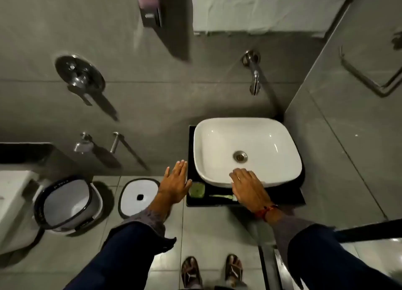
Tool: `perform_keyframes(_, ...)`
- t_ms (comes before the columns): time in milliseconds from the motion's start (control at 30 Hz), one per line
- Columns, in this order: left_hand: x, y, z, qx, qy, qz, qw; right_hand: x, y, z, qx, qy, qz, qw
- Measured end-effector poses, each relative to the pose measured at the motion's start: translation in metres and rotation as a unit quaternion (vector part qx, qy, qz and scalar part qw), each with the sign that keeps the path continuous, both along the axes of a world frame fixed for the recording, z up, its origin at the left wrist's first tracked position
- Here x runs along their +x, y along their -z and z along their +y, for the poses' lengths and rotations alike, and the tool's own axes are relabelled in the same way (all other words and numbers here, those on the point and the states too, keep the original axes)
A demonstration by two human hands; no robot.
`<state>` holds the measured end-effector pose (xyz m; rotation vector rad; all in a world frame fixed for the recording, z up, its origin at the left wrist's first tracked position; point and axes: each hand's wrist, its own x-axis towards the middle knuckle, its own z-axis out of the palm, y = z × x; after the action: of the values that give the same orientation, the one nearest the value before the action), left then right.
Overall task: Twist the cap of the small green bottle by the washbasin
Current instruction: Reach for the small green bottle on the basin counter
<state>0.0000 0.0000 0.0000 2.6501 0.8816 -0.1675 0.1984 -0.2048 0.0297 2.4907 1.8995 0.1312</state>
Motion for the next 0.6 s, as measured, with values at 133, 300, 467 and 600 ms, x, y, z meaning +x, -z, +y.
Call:
perform_keyframes(133, -0.017, 0.039, -0.023, -0.018, 0.017, 0.061, 0.998, -0.006, 0.042, -0.027, -0.084, 0.013, 0.017, 0.996)
perform_keyframes(300, -0.016, 0.057, -0.026, -0.045, 0.007, 0.026, 0.999, 0.002, 0.073, -0.023, -0.146, 0.089, 0.092, 0.981)
perform_keyframes(467, -0.011, 0.066, -0.027, -0.057, -0.010, -0.024, 0.998, 0.006, 0.088, -0.008, -0.168, 0.109, 0.096, 0.975)
perform_keyframes(600, -0.008, 0.072, -0.029, -0.064, -0.011, -0.032, 0.997, 0.004, 0.094, 0.001, -0.175, 0.112, 0.100, 0.973)
